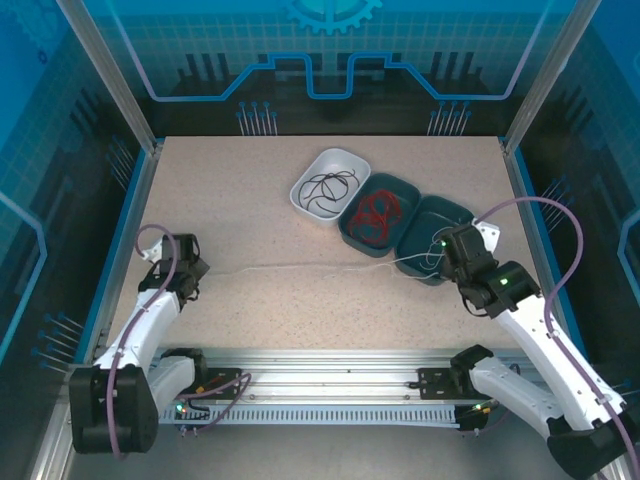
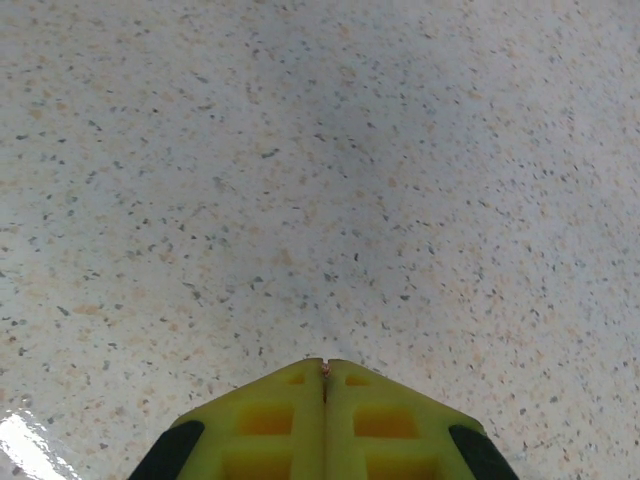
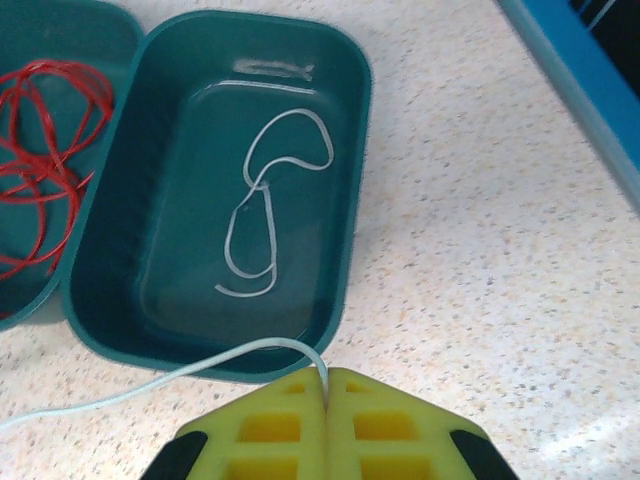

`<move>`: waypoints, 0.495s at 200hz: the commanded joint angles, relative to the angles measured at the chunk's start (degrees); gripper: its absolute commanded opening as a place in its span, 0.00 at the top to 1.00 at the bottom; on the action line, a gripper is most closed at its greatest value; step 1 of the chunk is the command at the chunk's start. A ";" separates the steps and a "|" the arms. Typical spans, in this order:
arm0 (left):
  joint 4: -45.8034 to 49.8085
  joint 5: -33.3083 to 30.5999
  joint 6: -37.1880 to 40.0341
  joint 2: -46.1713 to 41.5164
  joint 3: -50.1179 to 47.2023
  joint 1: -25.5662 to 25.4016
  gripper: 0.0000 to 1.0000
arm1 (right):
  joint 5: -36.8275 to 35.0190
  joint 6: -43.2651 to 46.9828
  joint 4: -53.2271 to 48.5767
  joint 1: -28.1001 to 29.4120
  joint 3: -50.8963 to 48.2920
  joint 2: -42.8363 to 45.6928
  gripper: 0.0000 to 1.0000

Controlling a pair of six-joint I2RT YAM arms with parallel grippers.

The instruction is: Untangle the cables

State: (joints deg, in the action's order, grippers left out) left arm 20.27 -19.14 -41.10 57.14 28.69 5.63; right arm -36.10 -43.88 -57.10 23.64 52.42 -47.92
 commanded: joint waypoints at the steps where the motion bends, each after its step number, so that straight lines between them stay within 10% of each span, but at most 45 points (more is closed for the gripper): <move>1: -0.55 2.50 -2.13 -0.79 -1.17 2.37 1.00 | -3.06 0.52 -3.77 -3.07 1.54 0.96 1.00; 99: -5.65 5.09 -5.80 5.46 -1.00 12.29 1.00 | -6.63 0.66 -10.15 -8.36 4.20 6.01 1.00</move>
State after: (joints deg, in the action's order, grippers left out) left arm 17.06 -15.94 -44.77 61.69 27.90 16.38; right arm -38.74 -43.07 -62.67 16.93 54.02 -43.16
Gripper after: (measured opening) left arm 0.053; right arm 0.062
